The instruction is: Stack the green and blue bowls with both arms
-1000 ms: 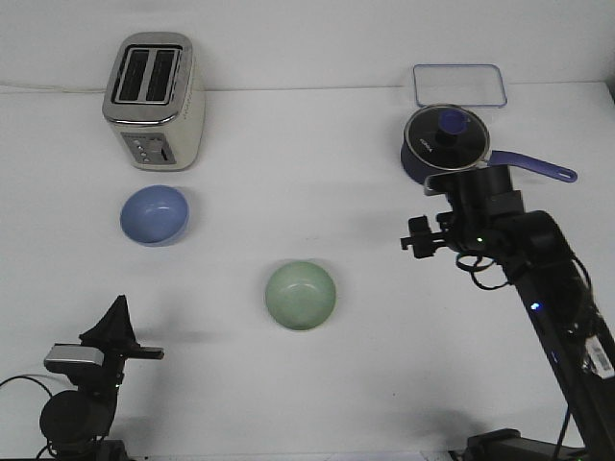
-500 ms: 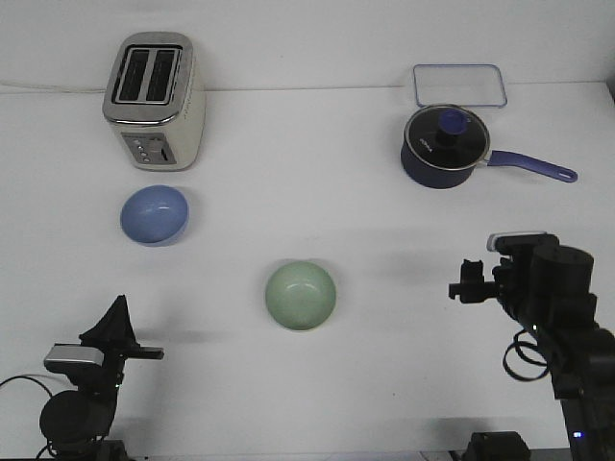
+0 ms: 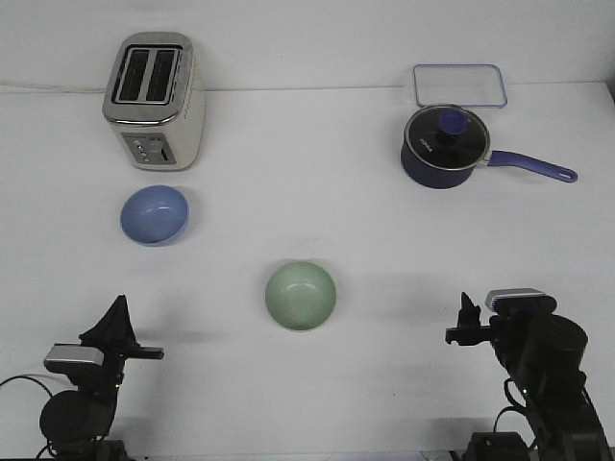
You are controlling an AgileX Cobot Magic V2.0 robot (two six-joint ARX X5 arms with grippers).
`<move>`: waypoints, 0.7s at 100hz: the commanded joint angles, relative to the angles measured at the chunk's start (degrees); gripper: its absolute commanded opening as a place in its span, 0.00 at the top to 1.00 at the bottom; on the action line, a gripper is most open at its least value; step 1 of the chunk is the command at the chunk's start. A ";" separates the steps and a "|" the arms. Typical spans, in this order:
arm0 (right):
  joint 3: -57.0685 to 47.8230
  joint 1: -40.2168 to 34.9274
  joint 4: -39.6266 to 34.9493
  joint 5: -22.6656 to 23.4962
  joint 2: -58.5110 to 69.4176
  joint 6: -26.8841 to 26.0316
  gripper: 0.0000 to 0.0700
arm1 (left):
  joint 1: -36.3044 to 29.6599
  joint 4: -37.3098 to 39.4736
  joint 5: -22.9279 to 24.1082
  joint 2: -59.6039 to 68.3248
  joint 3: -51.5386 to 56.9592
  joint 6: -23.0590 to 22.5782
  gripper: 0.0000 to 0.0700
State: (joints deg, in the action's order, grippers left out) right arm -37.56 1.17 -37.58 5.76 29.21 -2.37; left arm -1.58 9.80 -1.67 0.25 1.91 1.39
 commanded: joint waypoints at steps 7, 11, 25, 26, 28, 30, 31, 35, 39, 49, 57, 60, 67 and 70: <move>-0.52 -0.11 0.44 -0.28 -1.51 -0.15 0.39 | -0.04 0.59 -0.07 -0.07 -1.09 -0.28 0.98; -0.46 -0.13 0.48 -0.33 -1.88 -0.07 0.39 | -0.04 0.59 -0.07 -0.07 -1.09 -0.28 0.98; -0.33 -0.13 0.68 -0.92 -2.38 -0.07 0.39 | -0.04 0.59 -0.07 -0.07 -1.09 -0.31 0.98; -0.33 -0.13 0.70 -0.92 -2.40 -0.07 0.39 | -0.04 0.59 -0.07 -0.07 -1.09 -0.33 0.98; -0.33 -0.13 0.74 -0.92 -2.40 -0.07 0.39 | -0.04 0.59 -0.07 -0.07 -1.09 -0.31 0.98; -0.33 -0.13 0.76 -0.92 -2.40 -0.07 0.39 | -0.04 0.59 -0.07 -0.07 -1.09 -0.31 0.98; -0.33 -0.13 0.79 -0.92 -2.40 -0.07 0.39 | -0.04 0.59 -0.07 -0.07 -1.09 -0.31 0.98; -0.33 -0.13 0.79 -0.92 -2.40 -0.07 0.39 | -0.04 0.59 -0.07 -0.07 -1.09 -0.31 0.98; -0.33 -0.13 0.81 -0.92 -2.40 -0.09 0.39 | -0.04 0.59 -0.07 -0.07 -1.09 -0.31 0.98; -0.33 -0.13 1.09 -0.92 -2.43 -0.15 0.39 | -0.04 0.61 -0.07 -0.07 -1.09 -0.31 0.98; -0.33 -0.13 1.22 -0.92 -2.54 -0.13 0.39 | -0.04 0.61 -0.07 -0.07 -1.07 -0.28 0.98; -0.33 -0.13 1.22 -0.92 -2.54 -0.15 0.39 | -0.04 0.61 -0.07 -0.07 -0.94 -0.26 0.98; -0.33 -0.13 1.20 -0.90 -2.54 -0.15 0.39 | -0.04 0.35 -0.02 -0.04 -0.07 1.03 0.98; -0.33 -0.13 1.20 -0.90 -2.54 -0.15 0.39 | -0.02 -0.26 0.07 0.00 0.68 2.64 0.98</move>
State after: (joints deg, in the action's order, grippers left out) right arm -37.54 1.13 -37.01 4.89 26.70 -2.35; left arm -1.58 9.74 -1.67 0.25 1.98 1.63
